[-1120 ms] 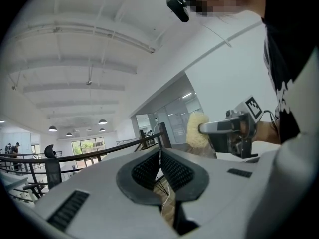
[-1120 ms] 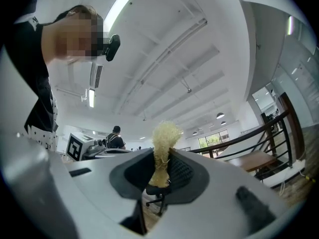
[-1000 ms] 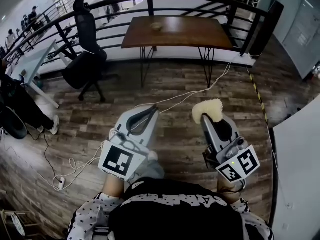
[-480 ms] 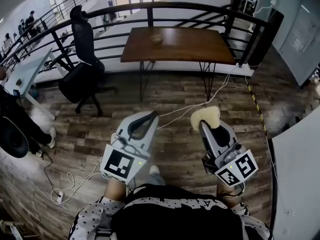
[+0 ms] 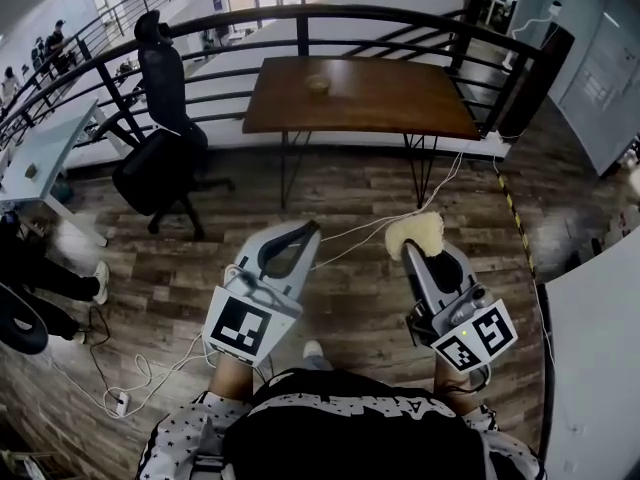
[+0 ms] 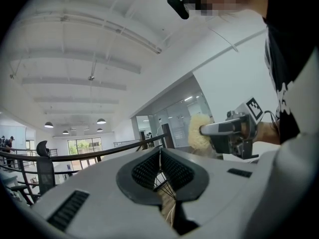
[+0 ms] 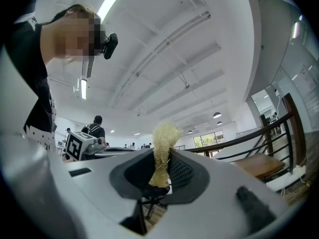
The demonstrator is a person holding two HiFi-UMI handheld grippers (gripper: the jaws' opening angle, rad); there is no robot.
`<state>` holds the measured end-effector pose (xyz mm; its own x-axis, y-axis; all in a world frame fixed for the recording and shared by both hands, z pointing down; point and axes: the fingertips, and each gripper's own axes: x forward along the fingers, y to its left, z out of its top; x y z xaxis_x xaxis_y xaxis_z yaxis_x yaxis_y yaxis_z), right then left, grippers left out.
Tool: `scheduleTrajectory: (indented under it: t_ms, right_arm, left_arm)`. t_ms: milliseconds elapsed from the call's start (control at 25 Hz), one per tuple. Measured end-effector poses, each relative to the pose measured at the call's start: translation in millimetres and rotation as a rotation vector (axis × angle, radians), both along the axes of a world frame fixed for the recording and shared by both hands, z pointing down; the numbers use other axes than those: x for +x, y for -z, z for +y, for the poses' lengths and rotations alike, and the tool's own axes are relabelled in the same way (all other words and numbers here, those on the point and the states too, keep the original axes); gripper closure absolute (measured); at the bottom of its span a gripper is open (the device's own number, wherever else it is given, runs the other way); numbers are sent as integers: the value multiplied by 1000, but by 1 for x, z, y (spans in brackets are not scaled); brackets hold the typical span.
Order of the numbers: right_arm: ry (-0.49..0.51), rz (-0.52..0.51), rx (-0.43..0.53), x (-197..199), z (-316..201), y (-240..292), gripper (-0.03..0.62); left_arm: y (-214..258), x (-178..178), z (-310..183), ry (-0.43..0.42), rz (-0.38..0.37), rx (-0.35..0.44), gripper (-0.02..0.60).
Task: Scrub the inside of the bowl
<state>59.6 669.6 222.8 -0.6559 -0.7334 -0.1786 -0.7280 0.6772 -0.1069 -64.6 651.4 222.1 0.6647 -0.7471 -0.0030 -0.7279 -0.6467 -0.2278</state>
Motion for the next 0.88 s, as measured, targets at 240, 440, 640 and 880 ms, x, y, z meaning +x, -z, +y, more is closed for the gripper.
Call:
scheduleTrajectory:
  t_ms: [240,440,640,880]
  right_arm:
    - [-7,9,-12,-21,-28,-3,531]
    - [-12,18,-13,-40,-50,-6,531]
    - [-12,25,-13,-57,-69,-5,531]
    - [-11,37,-21,-78,-87,-10,530]
  left_arm:
    - [-6,-23,-30,-2,5,-21,565]
    - [-10,-39,-53,-17,10,-20,565]
    - [-10,-57,-70,-17,26,-30,565]
    - [-15,-80,-89,-15,44,-45,565]
